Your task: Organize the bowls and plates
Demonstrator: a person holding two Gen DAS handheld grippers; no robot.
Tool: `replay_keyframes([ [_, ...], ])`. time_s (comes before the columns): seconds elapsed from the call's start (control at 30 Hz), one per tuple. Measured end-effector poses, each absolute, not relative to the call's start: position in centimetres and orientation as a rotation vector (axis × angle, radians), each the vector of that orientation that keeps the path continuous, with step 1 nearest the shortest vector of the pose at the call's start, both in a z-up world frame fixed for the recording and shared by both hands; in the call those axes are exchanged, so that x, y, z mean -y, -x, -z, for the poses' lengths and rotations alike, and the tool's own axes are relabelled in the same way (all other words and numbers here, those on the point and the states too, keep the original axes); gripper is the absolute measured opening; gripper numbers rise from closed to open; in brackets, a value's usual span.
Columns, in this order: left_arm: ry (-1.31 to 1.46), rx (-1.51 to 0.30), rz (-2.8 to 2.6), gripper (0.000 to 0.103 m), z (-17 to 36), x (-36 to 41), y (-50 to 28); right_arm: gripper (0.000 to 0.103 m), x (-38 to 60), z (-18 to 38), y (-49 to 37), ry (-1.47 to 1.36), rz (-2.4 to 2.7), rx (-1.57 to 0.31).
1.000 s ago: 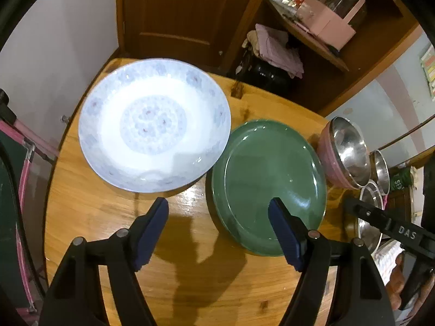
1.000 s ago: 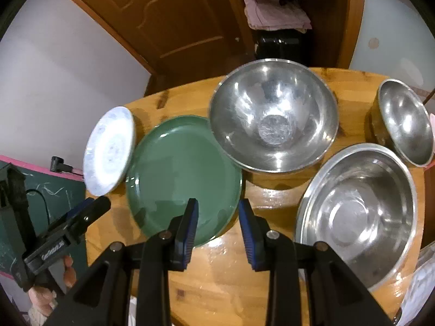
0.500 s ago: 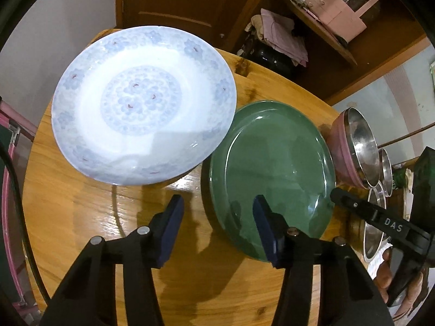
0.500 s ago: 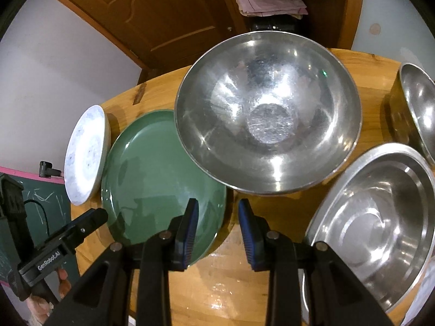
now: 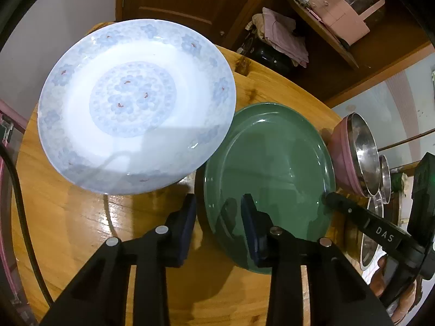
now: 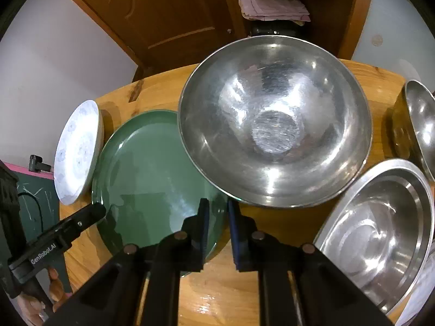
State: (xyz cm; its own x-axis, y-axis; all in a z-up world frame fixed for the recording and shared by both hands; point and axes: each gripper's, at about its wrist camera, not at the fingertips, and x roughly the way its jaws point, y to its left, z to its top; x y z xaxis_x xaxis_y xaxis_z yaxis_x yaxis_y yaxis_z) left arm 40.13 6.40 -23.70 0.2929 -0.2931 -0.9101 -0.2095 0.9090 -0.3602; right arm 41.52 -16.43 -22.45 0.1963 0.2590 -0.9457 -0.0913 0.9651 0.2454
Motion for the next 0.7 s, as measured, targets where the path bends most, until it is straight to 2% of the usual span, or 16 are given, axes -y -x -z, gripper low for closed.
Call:
replay_keyframes([
  [0.2,0.489,-1.304,0.063,0.028,24.5,-6.5,-40.9,0.013,16.2,22.5,-41.8,-0.112,-0.233,-1.359],
  [0.27,0.491,-1.304,0.064,0.02,24.8,-6.5,-41.0,0.012,15.9,22.5,-41.8,-0.088,-0.235,-1.357],
  [0.43,0.493,-1.303,0.048,0.01,25.0,-6.7,-41.1,0.007,15.4,22.4,-41.5,-0.033,-0.217,-1.354],
  [0.7,0.494,-1.297,0.049,0.009,24.4,-6.7,-40.0,0.006,14.7,21.3,-39.8,0.013,-0.207,-1.329],
])
